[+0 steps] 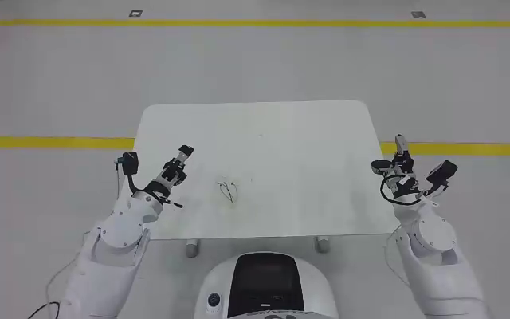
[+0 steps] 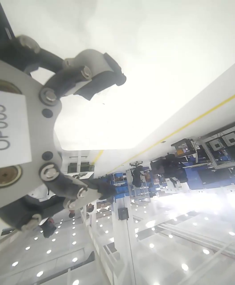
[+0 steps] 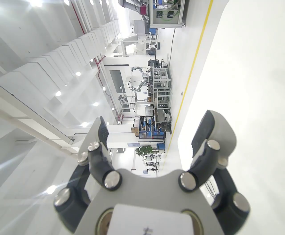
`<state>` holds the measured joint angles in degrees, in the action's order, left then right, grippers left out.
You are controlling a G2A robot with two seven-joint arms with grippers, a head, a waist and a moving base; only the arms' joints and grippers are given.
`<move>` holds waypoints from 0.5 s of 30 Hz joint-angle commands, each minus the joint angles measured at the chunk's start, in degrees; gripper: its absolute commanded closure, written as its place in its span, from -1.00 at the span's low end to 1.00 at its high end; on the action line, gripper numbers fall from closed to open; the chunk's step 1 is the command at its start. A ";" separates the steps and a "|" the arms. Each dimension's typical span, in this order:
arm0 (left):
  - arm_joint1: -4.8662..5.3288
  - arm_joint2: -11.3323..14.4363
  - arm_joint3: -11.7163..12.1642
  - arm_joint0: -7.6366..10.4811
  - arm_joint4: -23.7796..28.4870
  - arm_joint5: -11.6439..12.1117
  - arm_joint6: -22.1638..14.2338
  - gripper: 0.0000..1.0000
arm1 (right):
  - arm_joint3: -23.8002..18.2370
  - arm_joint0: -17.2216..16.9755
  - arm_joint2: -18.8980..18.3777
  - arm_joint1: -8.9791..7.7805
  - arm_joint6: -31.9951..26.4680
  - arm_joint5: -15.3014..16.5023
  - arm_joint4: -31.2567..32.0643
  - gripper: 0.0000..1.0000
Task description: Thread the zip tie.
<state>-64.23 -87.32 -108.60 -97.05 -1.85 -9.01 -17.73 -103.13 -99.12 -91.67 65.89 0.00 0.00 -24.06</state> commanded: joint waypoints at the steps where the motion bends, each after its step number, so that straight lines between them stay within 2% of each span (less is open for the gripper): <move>1: 0.00 0.00 0.00 0.00 -0.03 0.00 -0.03 -1.00 | 0.00 0.00 0.00 0.00 0.00 0.00 0.00 -1.00; 3: 0.00 0.00 0.00 0.00 -0.03 0.00 -0.03 -1.00 | 0.00 0.00 0.00 0.00 0.00 0.00 0.00 -1.00; 6: 0.11 0.77 -0.16 0.50 -2.76 0.36 -0.57 -1.00 | 0.00 0.00 0.00 0.00 0.00 0.00 0.00 -1.00; 9: 0.29 2.33 -1.22 2.00 -6.55 -1.18 -3.11 -1.00 | 0.00 0.00 0.00 0.00 0.00 0.00 0.00 -1.00; 10: 0.34 2.86 -1.29 2.64 -7.51 -2.89 -4.24 -1.00 | 0.00 0.00 0.00 0.00 0.00 0.00 0.00 -1.00; 11: 0.48 3.91 -2.02 4.07 -10.61 -5.14 -5.79 -1.00 | 0.00 0.00 0.00 0.00 0.00 0.00 0.00 -1.00; 13: 0.61 5.83 -2.54 5.93 -15.56 -7.42 -7.07 -1.00 | 0.00 0.00 0.00 0.00 0.00 0.00 0.00 -1.00; 14: 0.71 7.03 -2.41 6.92 -18.90 -9.59 -8.26 -1.00 | 0.00 0.00 0.00 0.00 0.00 0.00 0.00 -1.00; 15: 0.80 8.72 -2.43 8.57 -23.48 -10.47 -9.57 -1.00 | 0.00 0.00 0.00 0.00 0.00 0.00 0.00 -1.00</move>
<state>-63.50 -80.22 -111.13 -89.92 -20.24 -18.30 -26.14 -103.13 -99.12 -91.67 65.89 0.00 0.00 -24.06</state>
